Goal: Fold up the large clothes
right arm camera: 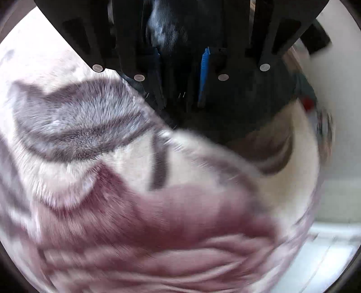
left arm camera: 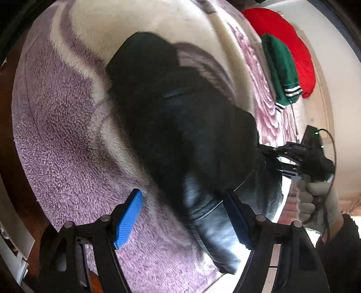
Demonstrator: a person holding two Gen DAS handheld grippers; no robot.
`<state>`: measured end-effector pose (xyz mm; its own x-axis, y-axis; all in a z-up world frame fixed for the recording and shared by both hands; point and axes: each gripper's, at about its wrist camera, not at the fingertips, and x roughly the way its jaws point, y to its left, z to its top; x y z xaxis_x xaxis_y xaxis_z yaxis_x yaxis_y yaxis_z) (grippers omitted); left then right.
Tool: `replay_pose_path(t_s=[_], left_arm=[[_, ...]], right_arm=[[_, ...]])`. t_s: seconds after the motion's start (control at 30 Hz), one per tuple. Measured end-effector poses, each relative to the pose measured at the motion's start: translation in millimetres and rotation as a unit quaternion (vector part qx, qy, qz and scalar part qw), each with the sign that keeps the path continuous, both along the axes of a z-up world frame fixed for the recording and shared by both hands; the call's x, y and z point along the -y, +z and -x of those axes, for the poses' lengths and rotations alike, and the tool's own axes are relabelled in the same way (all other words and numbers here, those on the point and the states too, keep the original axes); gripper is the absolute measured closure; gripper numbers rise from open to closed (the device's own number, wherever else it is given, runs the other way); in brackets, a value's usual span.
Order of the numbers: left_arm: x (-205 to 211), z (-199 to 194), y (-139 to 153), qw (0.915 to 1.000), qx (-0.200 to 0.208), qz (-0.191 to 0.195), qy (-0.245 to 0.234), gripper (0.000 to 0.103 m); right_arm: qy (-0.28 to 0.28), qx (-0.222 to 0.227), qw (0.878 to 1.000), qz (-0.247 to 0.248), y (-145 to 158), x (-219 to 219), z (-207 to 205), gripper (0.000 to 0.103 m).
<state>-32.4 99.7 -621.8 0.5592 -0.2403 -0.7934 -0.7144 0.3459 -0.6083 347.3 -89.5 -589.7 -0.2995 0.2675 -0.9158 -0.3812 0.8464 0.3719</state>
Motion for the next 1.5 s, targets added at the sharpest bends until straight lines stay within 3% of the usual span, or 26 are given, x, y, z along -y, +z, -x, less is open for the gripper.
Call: replay_pose_path(t_s=[0.1,0.2,0.23,0.3,0.33,0.4,0.47,0.6,0.63,0.7,0.8,0.9,0.93,1.03,1.17,1.27,1.3,1.37,1.4,1.47,1.5], left_arm=[[-3.2,1.3,-4.5,0.9993,0.011,0.025,0.026,0.031],[-5.2,4.0,-0.6,0.9980,0.031,0.034,0.042,0.031],[-5.5,3.5,-0.1,0.9978,0.036,0.036,0.044,0.031],[-8.4,1.0,-1.0,0.9973,0.042,0.035,0.048,0.031],[-10.1,-2.1,-2.1,0.9973,0.042,0.032,0.051,0.032],[-12.4,-8.3,-2.8,0.9971,0.041,0.020,0.061,0.037],[-16.9,-12.9,-1.3,0.9969,0.024,-0.001,0.074,0.071],[-23.9,-7.2,-0.1,0.9937,0.051,-0.004,0.100,0.081],[-25.8,-8.8,-2.5,0.9934,0.055,0.002,0.101,0.081],[-30.2,-19.0,-15.1,0.9942,0.045,0.017,0.096,0.081],[-40.2,-24.0,-24.7,0.9937,0.032,0.051,0.095,0.078],[-45.1,-15.5,-12.6,0.9931,0.045,0.061,0.089,0.064],[-45.4,-9.5,-8.3,0.9925,0.046,0.058,0.097,0.052],[-43.2,8.3,-1.0,0.9889,0.056,0.062,0.123,0.050],[-36.7,14.5,7.5,0.9868,0.062,0.057,0.138,0.050],[-29.6,4.5,5.2,0.9896,0.053,0.050,0.125,0.050],[-27.5,-1.6,2.3,0.9904,0.047,0.051,0.119,0.050],[-25.2,-10.6,-2.7,0.9922,0.039,0.049,0.107,0.050],[-24.9,-19.9,-5.1,0.9929,0.037,0.047,0.103,0.050],[-24.6,-31.9,-5.6,0.9939,0.039,0.043,0.094,0.050],[-25.5,-36.0,-5.5,0.9943,0.036,0.041,0.092,0.050]], right_arm=[[0.015,0.010,1.000,0.002,6.0,-3.8,3.2,0.072],[-0.001,-0.035,0.999,-0.041,38.4,14.1,1.7,0.064],[-0.001,-0.039,0.997,-0.063,53.0,23.5,0.8,0.058],[0.015,-0.028,0.997,-0.071,66.5,32.8,2.9,0.035],[0.031,-0.031,0.997,-0.066,68.1,35.9,7.8,0.034],[0.060,-0.048,0.995,-0.062,61.1,33.8,17.6,0.038],[0.093,-0.019,0.995,-0.043,56.4,24.5,31.2,0.063],[0.046,0.044,0.996,-0.055,73.1,20.2,28.3,0.074],[0.023,0.056,0.997,-0.051,66.8,24.7,24.7,0.074],[-0.032,0.024,0.998,-0.044,45.9,39.4,16.2,0.074],[-0.033,0.003,0.997,-0.065,36.8,42.0,13.0,0.070],[-0.017,-0.043,0.995,-0.087,62.2,52.6,7.6,0.056],[-0.007,-0.044,0.995,-0.093,74.8,59.1,6.7,0.054],[0.010,-0.030,0.996,-0.086,97.7,79.8,4.2,0.042],[0.007,-0.043,0.996,-0.082,102.6,98.1,15.4,0.042],[0.031,-0.041,0.995,-0.088,90.9,86.2,28.2,0.043],[0.049,-0.011,0.995,-0.081,88.6,79.6,32.4,0.057],[0.070,0.051,0.995,-0.054,81.6,67.9,37.0,0.070],[0.039,0.044,0.997,-0.042,73.6,71.8,32.9,0.070],[-0.077,-0.015,0.996,-0.040,52.8,93.4,17.5,0.070],[-0.086,-0.023,0.995,-0.048,53.3,94.6,16.0,0.069]])
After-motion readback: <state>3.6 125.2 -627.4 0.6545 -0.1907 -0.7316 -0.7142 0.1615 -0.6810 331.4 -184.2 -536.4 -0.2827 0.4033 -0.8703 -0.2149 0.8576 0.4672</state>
